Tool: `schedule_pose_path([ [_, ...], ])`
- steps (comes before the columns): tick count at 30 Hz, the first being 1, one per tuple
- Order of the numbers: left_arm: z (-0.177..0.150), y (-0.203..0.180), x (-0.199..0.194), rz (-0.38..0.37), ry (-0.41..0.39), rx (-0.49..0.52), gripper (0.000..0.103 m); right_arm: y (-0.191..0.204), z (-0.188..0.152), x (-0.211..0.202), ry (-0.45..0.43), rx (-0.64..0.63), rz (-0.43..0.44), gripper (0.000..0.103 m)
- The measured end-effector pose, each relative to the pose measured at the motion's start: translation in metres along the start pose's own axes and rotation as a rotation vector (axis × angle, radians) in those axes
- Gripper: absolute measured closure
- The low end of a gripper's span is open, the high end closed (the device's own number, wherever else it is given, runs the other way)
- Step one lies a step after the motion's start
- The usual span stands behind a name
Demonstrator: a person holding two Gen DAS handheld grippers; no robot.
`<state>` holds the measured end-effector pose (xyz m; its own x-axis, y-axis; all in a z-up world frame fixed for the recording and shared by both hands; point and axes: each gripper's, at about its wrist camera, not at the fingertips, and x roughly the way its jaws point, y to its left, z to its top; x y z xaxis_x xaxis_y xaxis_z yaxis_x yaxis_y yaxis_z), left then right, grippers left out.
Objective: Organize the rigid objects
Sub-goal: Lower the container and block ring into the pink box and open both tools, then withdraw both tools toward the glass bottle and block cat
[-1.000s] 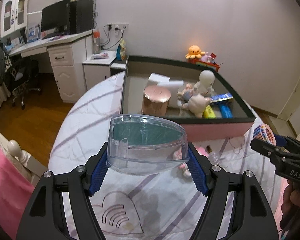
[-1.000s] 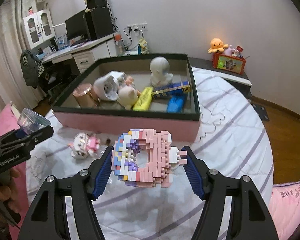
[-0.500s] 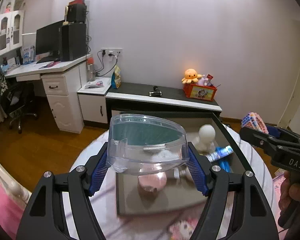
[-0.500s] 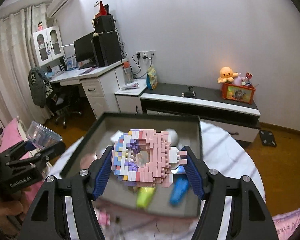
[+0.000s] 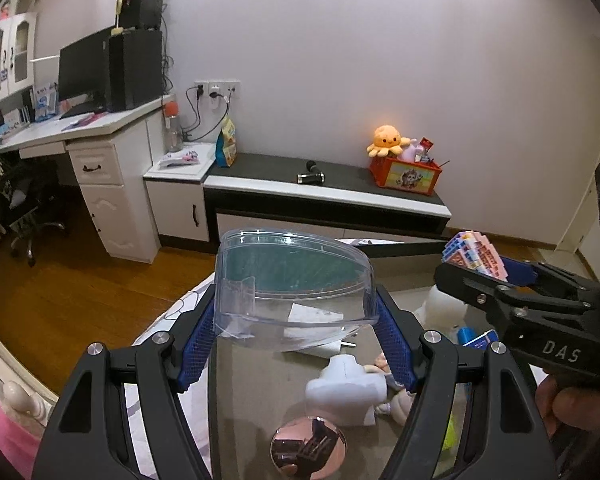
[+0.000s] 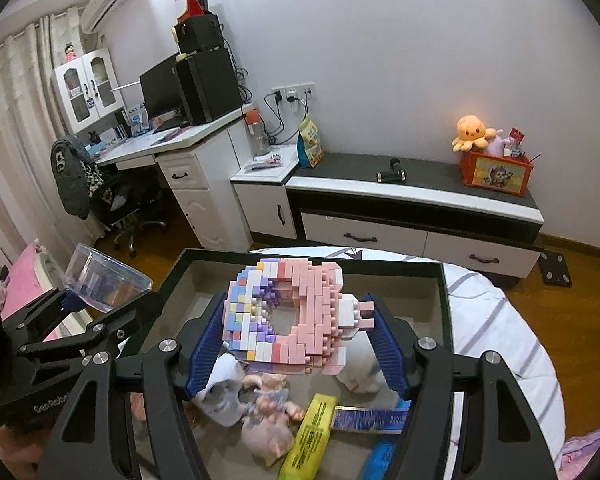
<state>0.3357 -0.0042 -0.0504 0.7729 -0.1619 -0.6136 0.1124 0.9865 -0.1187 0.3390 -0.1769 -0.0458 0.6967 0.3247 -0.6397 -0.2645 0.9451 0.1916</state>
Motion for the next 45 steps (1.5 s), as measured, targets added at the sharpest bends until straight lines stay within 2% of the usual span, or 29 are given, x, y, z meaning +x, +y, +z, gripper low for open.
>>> schedule_pose_path([
  [11,0.001,0.001,0.022,0.017,0.055,0.007,0.028,-0.005,-0.002,0.022,0.041,0.007,-0.007,0.033],
  [15,-0.001,0.005,0.016,0.038,0.040,0.000,0.016,-0.008,-0.003,0.017,0.036,0.014,-0.021,0.020],
  [17,-0.002,0.006,0.011,0.046,0.030,-0.002,0.003,-0.008,-0.003,0.013,0.030,0.020,-0.028,0.016],
  [20,-0.003,0.006,-0.001,0.055,0.006,0.000,0.000,-0.009,-0.003,0.005,0.012,0.037,-0.041,0.014],
  [22,-0.005,0.007,-0.009,0.047,-0.001,-0.005,0.000,-0.009,-0.003,0.000,0.002,0.052,-0.066,0.000],
  [33,-0.018,0.005,-0.056,0.053,-0.044,-0.005,0.000,-0.006,-0.014,-0.038,-0.037,0.075,-0.069,0.000],
  [45,-0.051,0.004,-0.113,0.049,-0.067,-0.024,0.000,0.001,-0.042,-0.095,-0.096,0.069,-0.084,0.000],
])
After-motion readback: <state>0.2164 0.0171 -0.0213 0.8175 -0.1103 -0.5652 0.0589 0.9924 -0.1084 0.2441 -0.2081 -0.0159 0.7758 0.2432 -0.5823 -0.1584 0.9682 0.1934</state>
